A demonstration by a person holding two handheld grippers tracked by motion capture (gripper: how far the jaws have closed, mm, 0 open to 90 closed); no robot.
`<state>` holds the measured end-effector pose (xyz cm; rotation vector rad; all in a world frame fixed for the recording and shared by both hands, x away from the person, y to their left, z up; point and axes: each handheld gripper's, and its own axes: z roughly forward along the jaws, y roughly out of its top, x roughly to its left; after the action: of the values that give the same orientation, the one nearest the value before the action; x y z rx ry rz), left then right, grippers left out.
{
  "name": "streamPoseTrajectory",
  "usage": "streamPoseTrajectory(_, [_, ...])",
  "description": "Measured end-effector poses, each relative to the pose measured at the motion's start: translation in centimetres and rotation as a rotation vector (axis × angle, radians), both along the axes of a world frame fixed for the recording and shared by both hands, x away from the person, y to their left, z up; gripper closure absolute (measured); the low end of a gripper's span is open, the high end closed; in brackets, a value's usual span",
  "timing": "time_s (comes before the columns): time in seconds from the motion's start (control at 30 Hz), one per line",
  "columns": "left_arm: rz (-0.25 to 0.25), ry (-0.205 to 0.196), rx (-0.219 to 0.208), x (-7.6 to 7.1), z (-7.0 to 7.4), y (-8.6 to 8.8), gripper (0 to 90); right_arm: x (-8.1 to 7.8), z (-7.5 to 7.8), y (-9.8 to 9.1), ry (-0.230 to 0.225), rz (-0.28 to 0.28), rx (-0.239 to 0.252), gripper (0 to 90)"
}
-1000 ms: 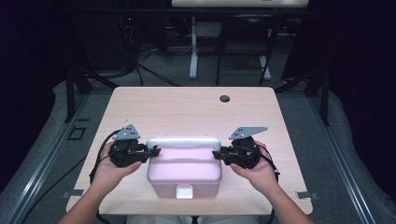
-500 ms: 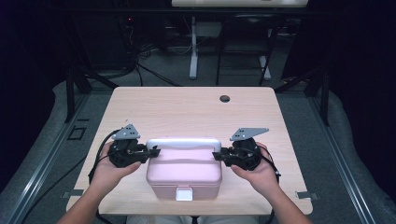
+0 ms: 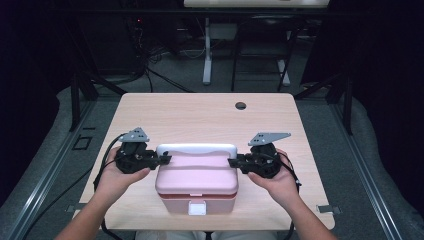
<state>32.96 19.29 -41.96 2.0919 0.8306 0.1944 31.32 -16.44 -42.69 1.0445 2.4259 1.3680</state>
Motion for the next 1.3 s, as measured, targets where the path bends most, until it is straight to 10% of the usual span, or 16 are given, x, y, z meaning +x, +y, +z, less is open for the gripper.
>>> streamPoseTrajectory(1.3, [0.031, -0.066, -0.03, -2.0, 1.4, 2.4, 72.2, 0.3, 0.6, 0.0, 0.018, -0.015, 0.01, 74.6])
